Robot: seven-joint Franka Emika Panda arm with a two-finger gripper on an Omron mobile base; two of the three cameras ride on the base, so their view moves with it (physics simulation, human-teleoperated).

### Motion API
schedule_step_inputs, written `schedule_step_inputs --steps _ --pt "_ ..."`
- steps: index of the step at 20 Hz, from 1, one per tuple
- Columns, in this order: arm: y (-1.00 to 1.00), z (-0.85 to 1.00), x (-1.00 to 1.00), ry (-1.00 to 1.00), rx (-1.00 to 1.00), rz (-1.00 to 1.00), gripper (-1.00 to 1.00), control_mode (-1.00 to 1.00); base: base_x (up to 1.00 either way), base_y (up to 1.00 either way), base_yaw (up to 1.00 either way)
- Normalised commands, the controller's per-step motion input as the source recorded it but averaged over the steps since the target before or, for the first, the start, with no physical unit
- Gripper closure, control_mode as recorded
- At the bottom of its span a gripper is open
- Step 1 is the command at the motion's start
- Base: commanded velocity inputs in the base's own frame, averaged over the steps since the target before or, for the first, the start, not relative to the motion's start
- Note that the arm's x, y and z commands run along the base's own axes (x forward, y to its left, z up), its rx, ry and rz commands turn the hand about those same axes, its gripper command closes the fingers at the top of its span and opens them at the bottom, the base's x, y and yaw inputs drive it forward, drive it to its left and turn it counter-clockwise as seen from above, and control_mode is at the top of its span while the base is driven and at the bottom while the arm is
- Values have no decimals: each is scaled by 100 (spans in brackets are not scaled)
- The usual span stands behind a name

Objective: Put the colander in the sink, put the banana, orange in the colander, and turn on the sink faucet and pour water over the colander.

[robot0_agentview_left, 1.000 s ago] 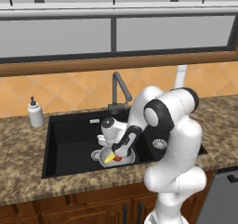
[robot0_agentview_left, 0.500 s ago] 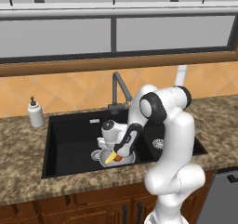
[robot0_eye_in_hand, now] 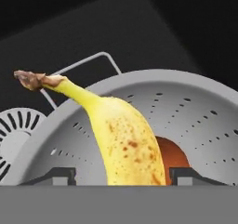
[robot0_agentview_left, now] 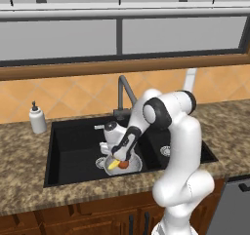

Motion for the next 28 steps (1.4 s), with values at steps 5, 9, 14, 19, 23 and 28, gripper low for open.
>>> schedule_step_inputs --steps 5,9,14,19,23,28 --pt "0 7 -20 6 -1 0 -100 -100 0 0 0" --pt "2 43 -16 -1 -6 0 -100 -100 0 0 0" --pt "2 64 -48 -1 -1 0 -100 -100 0 0 0" --pt "0 75 -59 0 -3 2 -100 -100 0 0 0" --pt "0 82 -57 0 -6 18 -100 -100 0 0 0" --pt "0 79 -58 0 -6 27 -100 -100 0 0 0"
